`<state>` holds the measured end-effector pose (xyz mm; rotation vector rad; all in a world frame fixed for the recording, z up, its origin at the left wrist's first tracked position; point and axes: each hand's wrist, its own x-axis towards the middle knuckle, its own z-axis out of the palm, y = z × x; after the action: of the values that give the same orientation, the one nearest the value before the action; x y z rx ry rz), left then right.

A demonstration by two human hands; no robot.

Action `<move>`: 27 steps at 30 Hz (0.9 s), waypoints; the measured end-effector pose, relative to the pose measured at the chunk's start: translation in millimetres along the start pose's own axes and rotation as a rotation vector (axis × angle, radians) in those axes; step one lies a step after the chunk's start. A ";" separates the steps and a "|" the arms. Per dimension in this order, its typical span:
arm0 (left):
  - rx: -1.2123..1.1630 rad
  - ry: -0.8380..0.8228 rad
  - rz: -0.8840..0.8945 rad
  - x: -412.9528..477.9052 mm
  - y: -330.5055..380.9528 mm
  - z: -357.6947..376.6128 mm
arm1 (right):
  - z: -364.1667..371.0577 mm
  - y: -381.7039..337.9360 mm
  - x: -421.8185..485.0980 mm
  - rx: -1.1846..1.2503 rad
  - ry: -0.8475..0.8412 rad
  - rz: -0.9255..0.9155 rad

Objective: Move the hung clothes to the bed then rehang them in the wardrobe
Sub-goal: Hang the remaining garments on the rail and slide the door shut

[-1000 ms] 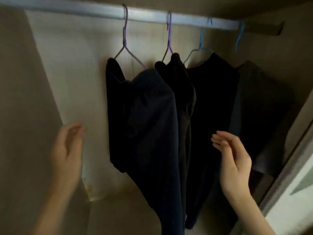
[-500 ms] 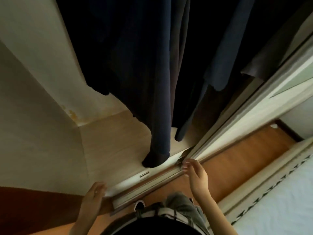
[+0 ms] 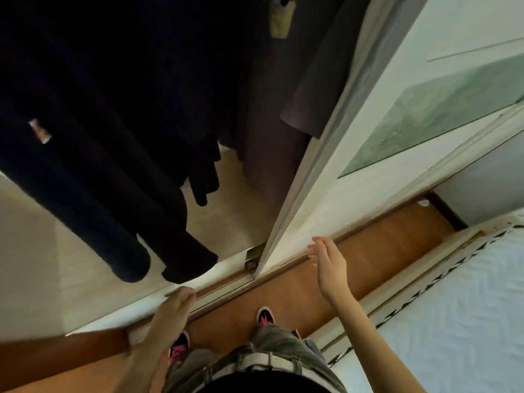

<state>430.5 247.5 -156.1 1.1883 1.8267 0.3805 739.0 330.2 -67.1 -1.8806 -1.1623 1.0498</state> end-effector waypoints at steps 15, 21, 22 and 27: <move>-0.545 0.059 0.356 3.3 250.0 50.4 | -34.0 -71.2 53.8 -0.459 -0.348 -0.528; -0.589 0.083 0.360 -7.3 244.8 47.1 | -26.3 -77.4 41.5 -0.495 -0.354 -0.547; -0.616 0.082 0.357 -9.2 241.1 46.2 | -22.3 -78.0 37.9 -0.499 -0.358 -0.547; -0.653 0.141 0.345 -22.9 206.1 21.0 | 9.0 -78.3 13.9 -0.492 -0.412 -0.590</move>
<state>568.4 325.2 -20.4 1.0130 1.4250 1.1813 705.7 373.1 -8.3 -1.5064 -2.2127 0.8738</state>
